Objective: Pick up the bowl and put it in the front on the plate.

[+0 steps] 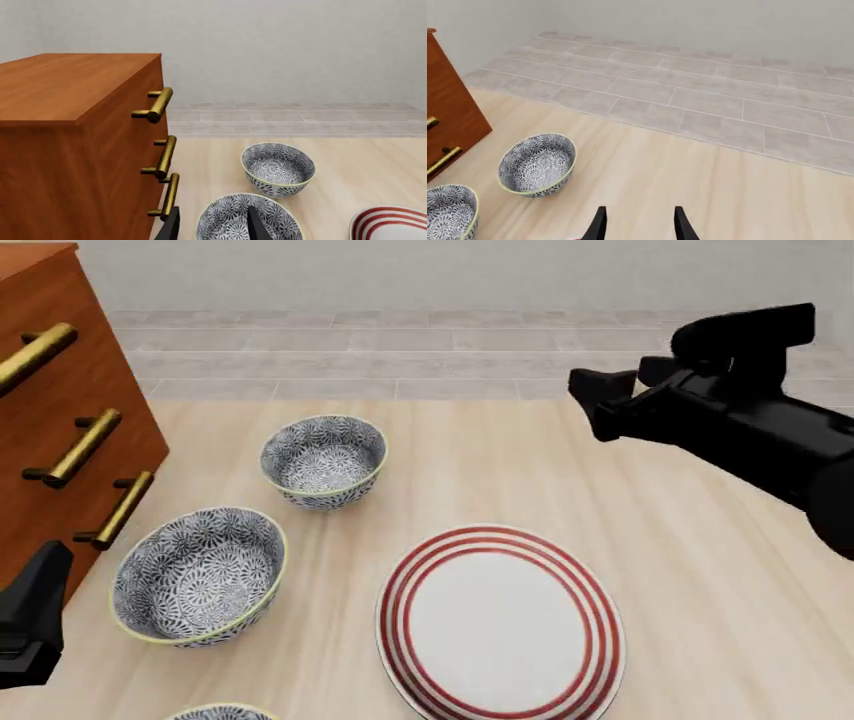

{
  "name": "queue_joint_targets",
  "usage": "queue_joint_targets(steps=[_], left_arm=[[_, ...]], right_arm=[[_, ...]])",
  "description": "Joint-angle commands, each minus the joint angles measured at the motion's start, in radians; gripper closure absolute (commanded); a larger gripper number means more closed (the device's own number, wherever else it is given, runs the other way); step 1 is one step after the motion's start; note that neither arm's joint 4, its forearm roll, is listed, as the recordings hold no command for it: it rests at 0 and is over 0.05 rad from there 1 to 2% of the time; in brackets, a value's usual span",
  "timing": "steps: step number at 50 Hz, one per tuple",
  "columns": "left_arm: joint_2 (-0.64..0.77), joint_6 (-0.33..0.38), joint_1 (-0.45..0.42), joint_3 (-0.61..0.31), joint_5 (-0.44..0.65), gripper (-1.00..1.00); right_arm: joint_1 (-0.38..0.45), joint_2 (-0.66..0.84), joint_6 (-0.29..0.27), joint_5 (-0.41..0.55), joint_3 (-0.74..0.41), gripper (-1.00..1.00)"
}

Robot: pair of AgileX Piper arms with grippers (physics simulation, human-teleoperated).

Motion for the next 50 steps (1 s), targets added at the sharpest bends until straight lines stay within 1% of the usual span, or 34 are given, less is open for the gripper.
queue_joint_targets(steps=[1, 3, 5, 7, 9, 12, 15, 17, 19, 20, 26, 28, 37, 39, 41, 43, 48, 50], left_arm=[[0.0, 0.0, 0.0, 0.0, 0.0, -1.0], [0.0, 0.0, 0.0, 0.0, 0.0, -1.0], [0.0, 0.0, 0.0, 0.0, 0.0, -1.0], [0.0, 0.0, 0.0, 0.0, 0.0, -1.0], [0.0, 0.0, 0.0, 0.0, 0.0, -1.0], [0.0, 0.0, 0.0, 0.0, 0.0, -1.0], [0.0, 0.0, 0.0, 0.0, 0.0, -1.0], [0.0, 0.0, 0.0, 0.0, 0.0, -1.0], [0.0, 0.0, 0.0, 0.0, 0.0, -1.0], [0.0, 0.0, 0.0, 0.0, 0.0, -1.0], [0.0, 0.0, 0.0, 0.0, 0.0, -1.0], [0.0, 0.0, 0.0, 0.0, 0.0, -1.0], [0.0, 0.0, 0.0, 0.0, 0.0, -1.0], [0.0, 0.0, 0.0, 0.0, 0.0, -1.0], [0.0, 0.0, 0.0, 0.0, 0.0, -1.0], [0.0, 0.0, 0.0, 0.0, 0.0, -1.0], [0.0, 0.0, 0.0, 0.0, 0.0, -1.0], [0.0, 0.0, 0.0, 0.0, 0.0, -1.0]], right_arm=[[0.069, 0.121, 0.036, 0.075, -0.13, -1.0], [0.072, 0.131, 0.044, 0.083, -0.146, -1.0], [0.081, 0.156, 0.026, 0.097, -0.17, -1.0], [0.09, 0.17, 0.028, 0.108, -0.185, -1.0], [0.107, 0.179, 0.044, 0.131, -0.215, -1.0], [0.112, 0.206, 0.044, 0.155, -0.252, -1.0], [0.122, 0.251, 0.021, 0.182, -0.297, -1.0], [0.128, 0.269, 0.03, 0.193, -0.314, -1.0], [0.13, 0.294, 0.027, 0.203, -0.337, -1.0], [0.138, 0.308, 0.037, 0.209, -0.348, -1.0], [0.15, 0.357, 0.036, 0.229, -0.397, -1.0], [0.166, 0.369, 0.062, 0.238, -0.408, -1.0], [0.194, 0.421, 0.096, 0.274, -0.468, -1.0], [0.206, 0.43, 0.117, 0.281, -0.48, -1.0], [0.213, 0.44, 0.12, 0.288, -0.492, -1.0], [0.223, 0.447, 0.144, 0.294, -0.502, -1.0], [0.244, 0.48, 0.15, 0.315, -0.545, -1.0], [0.252, 0.484, 0.164, 0.314, -0.551, -1.0]])
